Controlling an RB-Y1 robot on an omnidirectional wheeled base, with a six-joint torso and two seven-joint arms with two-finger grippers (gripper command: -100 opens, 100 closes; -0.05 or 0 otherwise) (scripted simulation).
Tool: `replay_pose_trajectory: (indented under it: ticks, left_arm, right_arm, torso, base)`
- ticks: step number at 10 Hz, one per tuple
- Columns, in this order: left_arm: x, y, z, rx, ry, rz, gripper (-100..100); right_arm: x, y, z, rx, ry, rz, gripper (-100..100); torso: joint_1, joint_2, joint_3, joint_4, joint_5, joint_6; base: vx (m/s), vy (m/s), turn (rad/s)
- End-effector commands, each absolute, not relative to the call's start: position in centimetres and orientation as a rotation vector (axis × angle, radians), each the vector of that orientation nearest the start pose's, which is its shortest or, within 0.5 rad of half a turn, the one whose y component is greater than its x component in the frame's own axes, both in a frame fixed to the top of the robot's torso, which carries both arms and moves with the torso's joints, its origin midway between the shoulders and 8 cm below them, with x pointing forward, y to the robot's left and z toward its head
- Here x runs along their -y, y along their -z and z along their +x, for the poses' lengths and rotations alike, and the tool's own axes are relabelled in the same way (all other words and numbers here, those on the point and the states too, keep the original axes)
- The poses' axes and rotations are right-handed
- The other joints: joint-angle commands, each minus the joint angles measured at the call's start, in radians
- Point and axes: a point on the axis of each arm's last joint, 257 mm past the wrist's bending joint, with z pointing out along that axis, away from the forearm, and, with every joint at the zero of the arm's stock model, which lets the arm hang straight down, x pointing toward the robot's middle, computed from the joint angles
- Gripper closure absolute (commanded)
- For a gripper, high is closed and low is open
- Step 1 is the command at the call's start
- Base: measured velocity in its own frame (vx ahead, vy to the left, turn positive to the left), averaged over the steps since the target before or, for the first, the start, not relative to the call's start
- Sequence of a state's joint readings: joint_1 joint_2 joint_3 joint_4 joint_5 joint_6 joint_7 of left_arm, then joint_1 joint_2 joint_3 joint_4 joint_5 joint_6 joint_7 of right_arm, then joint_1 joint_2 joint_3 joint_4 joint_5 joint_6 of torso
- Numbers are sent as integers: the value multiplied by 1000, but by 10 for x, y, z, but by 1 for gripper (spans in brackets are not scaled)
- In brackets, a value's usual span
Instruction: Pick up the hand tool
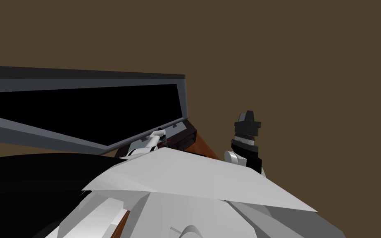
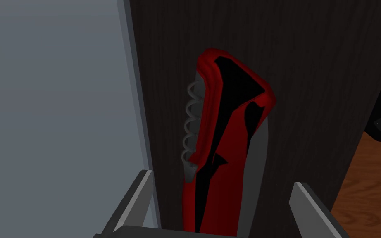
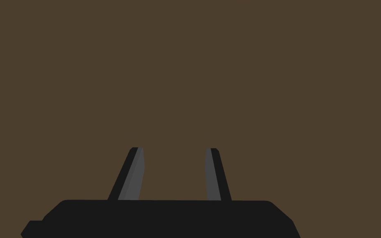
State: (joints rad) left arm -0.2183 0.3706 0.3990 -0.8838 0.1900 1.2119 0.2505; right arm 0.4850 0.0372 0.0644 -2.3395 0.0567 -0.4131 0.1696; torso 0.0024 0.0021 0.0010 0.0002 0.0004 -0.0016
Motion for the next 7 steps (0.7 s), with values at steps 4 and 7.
replay_pose_trajectory:
  ticks: [4,7]
  left_arm:
    - [-467,528,287,-1264,-62,-2795,100]
    - [-468,520,289,-1294,-66,-2783,100]
  right_arm:
    - [255,-40,350,-665,-1173,602,0]
    - [255,-40,350,-665,-1173,602,0]
  torso:
    - [-1,-3,-2,-1,0,0]
    - [-1,-3,-2,-1,0,0]
  base:
    - [0,0,0]
    - [12,-13,61]
